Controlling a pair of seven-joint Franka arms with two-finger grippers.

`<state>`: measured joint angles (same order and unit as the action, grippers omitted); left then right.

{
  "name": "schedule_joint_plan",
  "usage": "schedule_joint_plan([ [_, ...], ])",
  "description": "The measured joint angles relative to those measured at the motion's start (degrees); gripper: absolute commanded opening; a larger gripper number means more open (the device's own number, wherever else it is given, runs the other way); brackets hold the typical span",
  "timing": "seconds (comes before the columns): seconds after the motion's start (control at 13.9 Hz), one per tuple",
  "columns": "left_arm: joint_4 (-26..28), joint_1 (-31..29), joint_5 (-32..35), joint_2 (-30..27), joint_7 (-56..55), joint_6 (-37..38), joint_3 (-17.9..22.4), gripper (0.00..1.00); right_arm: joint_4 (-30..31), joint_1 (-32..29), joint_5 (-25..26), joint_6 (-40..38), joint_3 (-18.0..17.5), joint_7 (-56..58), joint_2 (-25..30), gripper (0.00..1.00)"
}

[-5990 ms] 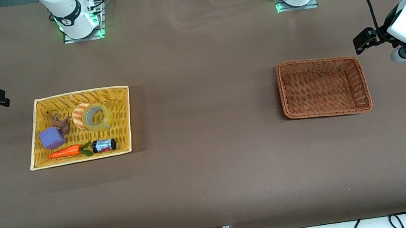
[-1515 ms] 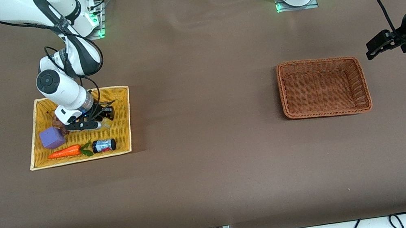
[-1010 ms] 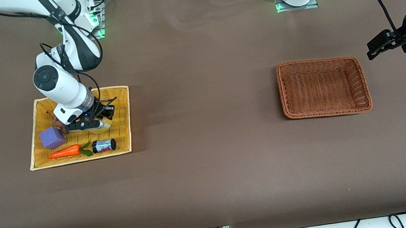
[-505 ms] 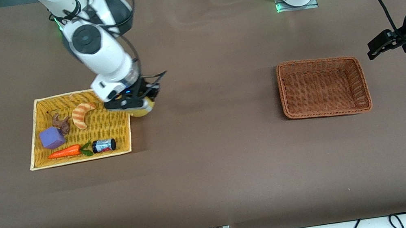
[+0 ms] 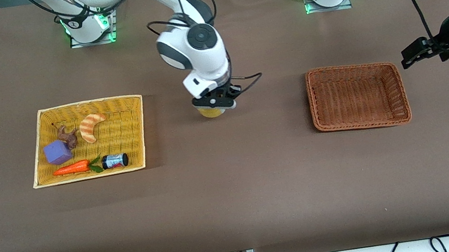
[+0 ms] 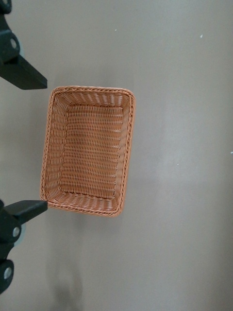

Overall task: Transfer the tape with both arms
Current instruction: 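Grasp the tape roll with the right gripper and carry it toward the middle, then hold the tape with the right gripper while the left gripper reaches it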

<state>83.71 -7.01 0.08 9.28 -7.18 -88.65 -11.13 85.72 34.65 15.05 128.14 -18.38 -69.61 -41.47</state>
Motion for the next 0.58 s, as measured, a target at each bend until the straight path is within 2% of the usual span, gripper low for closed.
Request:
schedule_joint_plan([
  [0.14, 0.0, 0.4, -0.1, 0.6, 0.0, 1.2, -0.5, 1.0, -2.6, 1.1, 0.5, 0.2, 0.1, -0.1, -4.6, 0.0],
  [0.36, 0.0, 2.7, -1.4, 0.8, -2.6, 4.0, -3.1, 1.0, -4.0, 1.6, 0.6, 0.8, 0.1, -0.1, -7.5, 0.0],
  [0.43, 0.0, 3.7, -3.1, 0.9, -4.8, 4.3, -3.8, 1.0, -4.1, 1.6, 0.7, 1.1, 0.2, -0.1, -7.8, 0.24],
  [0.51, 0.0, 4.8, -4.5, 1.1, -7.5, 4.4, -4.2, 1.0, -4.1, 1.7, 0.8, 1.1, 0.2, -0.1, -7.8, 0.99],
  [0.58, 0.1, 6.1, -5.2, 1.5, -10.3, 4.5, -4.3, 1.0, -4.1, 1.7, 0.8, 1.3, 0.2, -0.1, -7.8, 1.0],
])
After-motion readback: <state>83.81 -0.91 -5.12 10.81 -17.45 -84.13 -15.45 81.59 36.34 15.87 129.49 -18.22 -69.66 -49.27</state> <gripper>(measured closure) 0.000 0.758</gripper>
